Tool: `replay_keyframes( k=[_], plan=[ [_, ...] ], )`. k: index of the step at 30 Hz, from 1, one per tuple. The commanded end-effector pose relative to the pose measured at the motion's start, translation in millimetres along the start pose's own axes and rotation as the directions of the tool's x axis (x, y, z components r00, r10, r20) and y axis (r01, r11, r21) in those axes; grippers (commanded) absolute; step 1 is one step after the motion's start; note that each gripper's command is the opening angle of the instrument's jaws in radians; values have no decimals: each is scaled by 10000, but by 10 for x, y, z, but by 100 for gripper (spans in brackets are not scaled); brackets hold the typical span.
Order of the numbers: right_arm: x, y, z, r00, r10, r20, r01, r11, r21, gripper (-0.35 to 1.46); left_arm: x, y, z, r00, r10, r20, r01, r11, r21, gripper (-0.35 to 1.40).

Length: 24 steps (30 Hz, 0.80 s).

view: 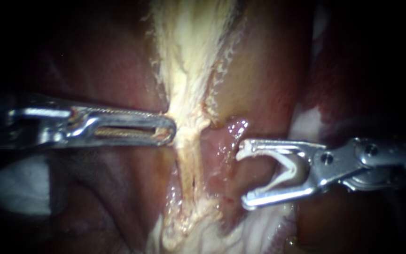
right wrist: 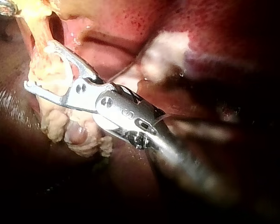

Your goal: Clipping first clip left tube

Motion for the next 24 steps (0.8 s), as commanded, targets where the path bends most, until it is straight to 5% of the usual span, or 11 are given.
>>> replay_keyframes(
  k=[1,13,24],
  plan=[
    [-6,0,10,9999,126,52,-126,9999,97,60,0,-1,-3,10000,-39,7,39,10000,-16,-35],
    [-55,-1,89,9968,640,469,-669,9959,613,60,-1,0,-17,9999,-103,-41,103,9999,-87,-35],
    [-66,9,100,9965,654,527,-686,9958,609,60,-2,-10,-23,9999,-129,-39,128,9999,-103,-35]
  ],
)
